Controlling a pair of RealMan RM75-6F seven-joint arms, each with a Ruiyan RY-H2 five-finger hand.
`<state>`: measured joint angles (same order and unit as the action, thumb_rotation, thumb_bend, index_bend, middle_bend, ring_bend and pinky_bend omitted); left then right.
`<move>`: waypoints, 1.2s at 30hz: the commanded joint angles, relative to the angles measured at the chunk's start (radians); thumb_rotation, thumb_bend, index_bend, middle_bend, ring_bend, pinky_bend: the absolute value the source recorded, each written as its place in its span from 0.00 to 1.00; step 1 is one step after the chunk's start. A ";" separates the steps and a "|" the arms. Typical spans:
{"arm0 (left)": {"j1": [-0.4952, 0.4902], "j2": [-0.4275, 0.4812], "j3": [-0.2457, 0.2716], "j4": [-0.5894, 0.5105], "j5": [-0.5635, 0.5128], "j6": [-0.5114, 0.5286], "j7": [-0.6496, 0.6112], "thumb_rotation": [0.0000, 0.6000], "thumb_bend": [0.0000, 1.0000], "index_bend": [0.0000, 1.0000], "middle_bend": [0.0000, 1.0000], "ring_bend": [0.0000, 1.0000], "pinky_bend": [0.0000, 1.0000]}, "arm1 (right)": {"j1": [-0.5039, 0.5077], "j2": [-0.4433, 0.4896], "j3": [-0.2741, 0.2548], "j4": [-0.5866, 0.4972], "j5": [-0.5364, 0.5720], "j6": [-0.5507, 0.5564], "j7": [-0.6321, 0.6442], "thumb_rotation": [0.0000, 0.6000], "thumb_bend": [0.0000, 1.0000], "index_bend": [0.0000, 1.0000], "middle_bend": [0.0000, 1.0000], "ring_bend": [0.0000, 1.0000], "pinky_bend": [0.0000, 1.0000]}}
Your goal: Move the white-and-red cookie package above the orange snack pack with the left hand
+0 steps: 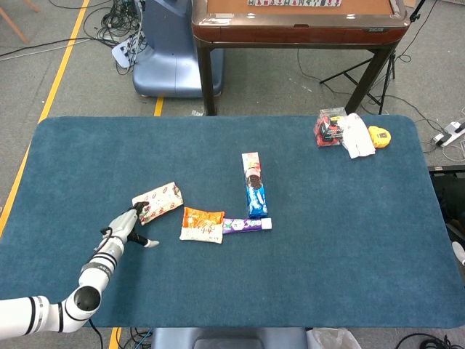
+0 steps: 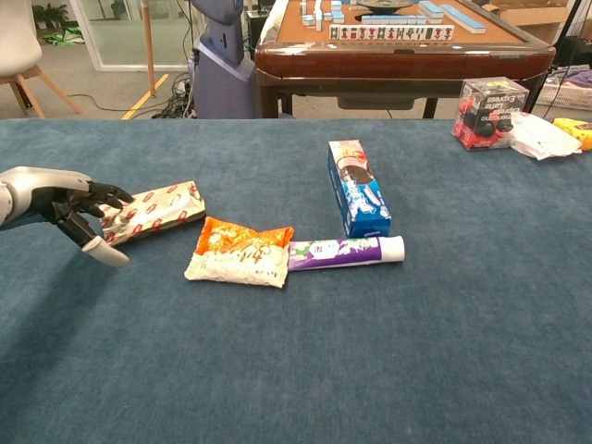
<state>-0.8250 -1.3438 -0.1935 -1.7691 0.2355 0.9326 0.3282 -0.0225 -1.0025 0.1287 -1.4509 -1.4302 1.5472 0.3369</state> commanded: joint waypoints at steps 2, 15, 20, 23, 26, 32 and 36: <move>-0.009 -0.005 -0.004 0.003 -0.007 -0.002 0.000 1.00 0.00 0.00 0.00 0.00 0.00 | 0.000 0.000 0.000 0.001 0.000 0.000 0.002 1.00 0.28 0.32 0.30 0.17 0.32; -0.013 0.006 0.017 -0.022 -0.020 0.038 0.018 1.00 0.00 0.00 0.00 0.00 0.00 | -0.002 0.003 0.000 0.003 -0.003 0.005 0.010 1.00 0.28 0.32 0.30 0.17 0.32; -0.013 0.004 0.029 -0.032 -0.026 0.063 0.035 1.00 0.00 0.00 0.00 0.00 0.00 | -0.004 0.005 0.001 0.006 -0.001 0.008 0.017 1.00 0.28 0.32 0.30 0.17 0.32; -0.013 0.002 0.033 -0.040 -0.030 0.076 0.045 1.00 0.00 0.00 0.00 0.00 0.00 | -0.005 0.005 0.001 0.007 -0.001 0.009 0.020 1.00 0.28 0.32 0.30 0.17 0.32; -0.013 0.003 0.034 -0.053 -0.034 0.082 0.051 1.00 0.00 0.00 0.00 0.00 0.00 | -0.007 0.006 0.001 0.007 -0.001 0.011 0.022 1.00 0.28 0.32 0.30 0.17 0.32; -0.014 -0.007 0.030 -0.050 -0.044 0.073 0.052 1.00 0.00 0.00 0.00 0.00 0.00 | -0.008 0.007 0.001 0.008 -0.004 0.015 0.025 1.00 0.28 0.32 0.30 0.17 0.32; -0.017 -0.020 0.021 -0.027 -0.039 0.064 0.047 1.00 0.00 0.00 0.00 0.00 0.00 | -0.009 0.007 0.001 0.008 -0.004 0.016 0.026 1.00 0.28 0.32 0.30 0.17 0.32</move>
<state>-0.8406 -1.3595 -0.1691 -1.8019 0.1952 0.9996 0.3773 -0.0314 -0.9959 0.1298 -1.4428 -1.4347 1.5633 0.3626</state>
